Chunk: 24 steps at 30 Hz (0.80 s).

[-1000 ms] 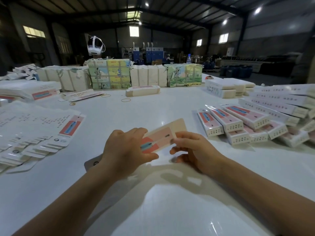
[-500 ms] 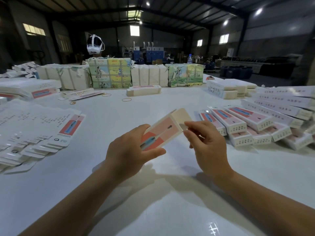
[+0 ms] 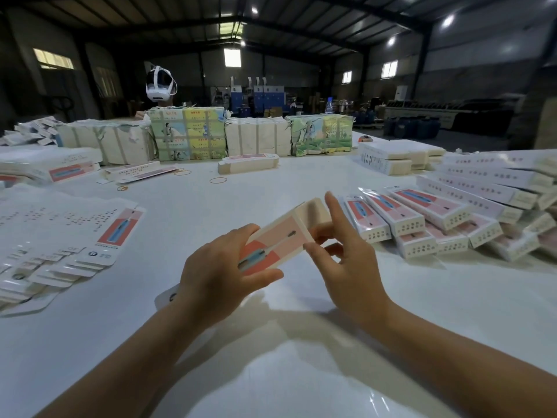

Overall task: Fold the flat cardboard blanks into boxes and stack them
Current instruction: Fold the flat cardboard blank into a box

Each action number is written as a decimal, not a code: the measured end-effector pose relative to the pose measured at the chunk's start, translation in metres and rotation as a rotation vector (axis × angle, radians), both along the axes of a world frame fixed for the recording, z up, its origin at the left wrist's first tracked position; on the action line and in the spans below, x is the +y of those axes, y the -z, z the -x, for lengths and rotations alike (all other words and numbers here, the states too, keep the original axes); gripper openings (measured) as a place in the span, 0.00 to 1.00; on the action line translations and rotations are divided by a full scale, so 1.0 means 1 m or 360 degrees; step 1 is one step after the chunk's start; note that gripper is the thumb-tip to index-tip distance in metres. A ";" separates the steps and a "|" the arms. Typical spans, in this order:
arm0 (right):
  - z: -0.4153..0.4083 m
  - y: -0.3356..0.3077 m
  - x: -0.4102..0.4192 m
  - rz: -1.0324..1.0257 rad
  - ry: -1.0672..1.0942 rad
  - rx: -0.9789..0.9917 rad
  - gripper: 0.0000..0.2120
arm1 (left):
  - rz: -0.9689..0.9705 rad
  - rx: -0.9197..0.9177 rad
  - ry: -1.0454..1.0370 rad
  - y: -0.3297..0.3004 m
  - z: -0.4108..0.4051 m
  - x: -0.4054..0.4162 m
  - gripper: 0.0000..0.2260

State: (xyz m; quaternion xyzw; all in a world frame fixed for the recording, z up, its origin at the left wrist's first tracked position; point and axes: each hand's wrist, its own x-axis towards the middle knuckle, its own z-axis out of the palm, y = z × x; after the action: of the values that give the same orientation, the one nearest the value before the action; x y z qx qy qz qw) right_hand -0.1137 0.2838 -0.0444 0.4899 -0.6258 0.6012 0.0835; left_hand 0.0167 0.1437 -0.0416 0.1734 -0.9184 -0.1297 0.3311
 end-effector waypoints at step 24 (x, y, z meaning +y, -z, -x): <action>0.008 -0.016 -0.002 0.0011 -0.0062 -0.0882 0.35 | 0.0120 0.0020 -0.0218 0.001 0.012 0.025 0.35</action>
State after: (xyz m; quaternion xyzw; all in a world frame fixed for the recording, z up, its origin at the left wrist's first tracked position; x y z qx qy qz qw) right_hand -0.1213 0.2821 -0.0289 0.3185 -0.6130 0.7160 -0.1007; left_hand 0.0049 0.1684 -0.0423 0.2225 -0.9065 -0.0733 0.3512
